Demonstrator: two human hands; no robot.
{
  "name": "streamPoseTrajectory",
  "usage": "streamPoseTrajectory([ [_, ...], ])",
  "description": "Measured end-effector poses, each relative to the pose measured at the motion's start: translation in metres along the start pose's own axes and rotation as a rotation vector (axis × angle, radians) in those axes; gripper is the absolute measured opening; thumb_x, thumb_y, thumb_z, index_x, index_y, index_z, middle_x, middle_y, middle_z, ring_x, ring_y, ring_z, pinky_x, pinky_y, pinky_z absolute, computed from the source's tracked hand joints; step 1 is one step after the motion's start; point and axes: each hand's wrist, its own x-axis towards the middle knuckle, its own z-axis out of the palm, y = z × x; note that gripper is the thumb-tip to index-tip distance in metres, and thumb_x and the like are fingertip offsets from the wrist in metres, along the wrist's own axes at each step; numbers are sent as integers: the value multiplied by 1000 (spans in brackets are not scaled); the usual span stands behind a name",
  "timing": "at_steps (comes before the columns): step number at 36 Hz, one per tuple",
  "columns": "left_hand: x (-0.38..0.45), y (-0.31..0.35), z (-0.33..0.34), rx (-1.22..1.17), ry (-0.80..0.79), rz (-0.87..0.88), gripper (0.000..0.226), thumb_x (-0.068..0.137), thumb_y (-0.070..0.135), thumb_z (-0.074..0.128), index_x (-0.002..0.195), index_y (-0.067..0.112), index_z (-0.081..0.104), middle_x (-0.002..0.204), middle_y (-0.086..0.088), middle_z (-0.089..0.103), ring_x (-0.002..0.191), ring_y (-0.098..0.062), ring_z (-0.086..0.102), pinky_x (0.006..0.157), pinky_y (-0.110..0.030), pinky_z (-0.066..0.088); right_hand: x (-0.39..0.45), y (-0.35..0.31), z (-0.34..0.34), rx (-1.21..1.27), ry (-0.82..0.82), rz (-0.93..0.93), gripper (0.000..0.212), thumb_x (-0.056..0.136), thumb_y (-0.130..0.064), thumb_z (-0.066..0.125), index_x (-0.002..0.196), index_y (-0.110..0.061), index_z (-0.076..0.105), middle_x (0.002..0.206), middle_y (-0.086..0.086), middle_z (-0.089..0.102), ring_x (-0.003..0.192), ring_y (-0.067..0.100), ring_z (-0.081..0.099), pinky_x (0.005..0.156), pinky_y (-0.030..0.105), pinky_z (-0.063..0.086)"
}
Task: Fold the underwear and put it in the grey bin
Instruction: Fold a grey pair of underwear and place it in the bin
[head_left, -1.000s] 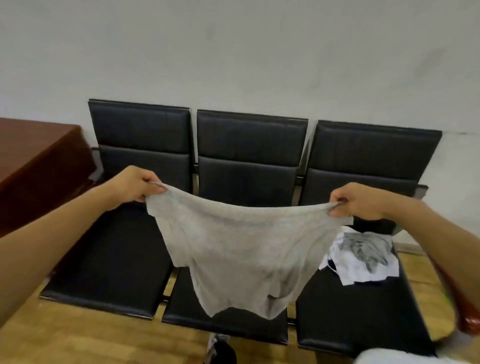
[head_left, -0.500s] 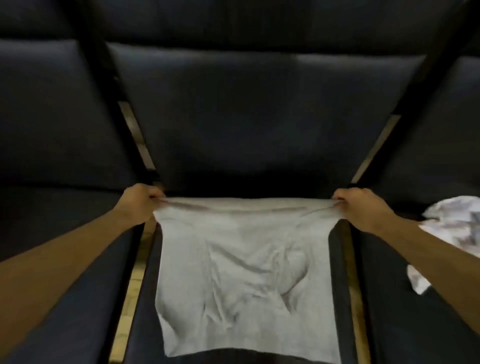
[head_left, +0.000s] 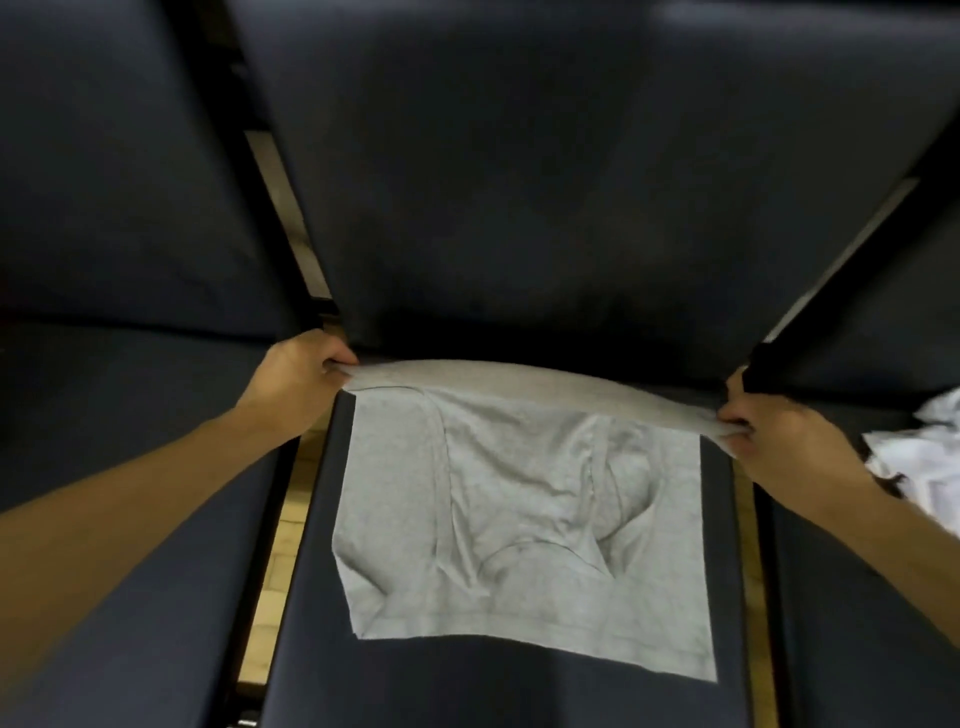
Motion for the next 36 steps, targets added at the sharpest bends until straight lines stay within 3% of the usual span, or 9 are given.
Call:
streamPoseTrajectory([
  [5,-65,-14,-4,25,35,61,17,87,0,57,93,9,70,92,-2,57,85,-20,55,73,-26,39,-67,2,10,-30,-12,-64,8,81,-7,66,84,-13,62,82,-2,51,76,19,51,64,33,44],
  [11,-146,-36,18,78,51,150,16,83,-5,62,88,7,70,91,-4,59,84,-21,57,75,-35,51,-145,20,55,-72,76,-241,31,61,8,76,69,-15,58,70,-3,52,60,22,54,53,32,44],
  [16,-199,-77,73,313,-46,243,27,63,-11,76,79,9,70,88,-10,62,75,-33,62,58,-44,56,-179,42,123,-210,18,-306,46,43,4,86,66,-24,58,67,-5,52,53,18,55,45,28,46],
  [19,-217,-85,112,349,-44,148,38,64,7,82,99,7,66,105,-12,59,92,-39,60,69,-48,55,-186,47,144,-244,17,-313,51,35,0,86,70,-26,59,71,-4,49,57,20,54,47,28,43],
  [22,-222,-73,133,302,13,9,57,81,42,68,126,12,51,131,-6,47,120,-30,46,93,-46,44,-183,45,148,-259,57,-303,50,33,-1,85,69,-25,60,71,-3,50,57,21,55,51,24,33],
  [25,-222,-60,139,272,50,-92,72,81,58,58,136,18,36,140,1,34,127,-22,36,100,-40,36,-185,45,153,-259,95,-299,52,33,1,86,73,-22,61,72,-1,51,59,24,58,54,26,33],
  [30,-211,-59,139,291,101,-167,58,85,48,60,126,11,46,128,-8,45,115,-28,46,90,-43,42,-181,45,157,-198,166,-242,58,43,-9,92,86,-21,55,77,1,51,62,27,59,47,32,45],
  [33,-207,-69,141,334,128,44,46,76,30,76,108,9,52,111,-13,54,91,-34,58,68,-45,52,-178,44,159,-230,201,-233,58,41,-11,93,88,-19,60,79,2,52,64,27,59,44,32,49],
  [36,-210,-76,139,353,121,198,58,67,28,83,109,13,47,111,-14,56,86,-33,62,63,-43,57,-178,44,162,-237,211,-216,57,41,-7,91,89,-16,63,82,1,53,69,27,59,42,30,49],
])
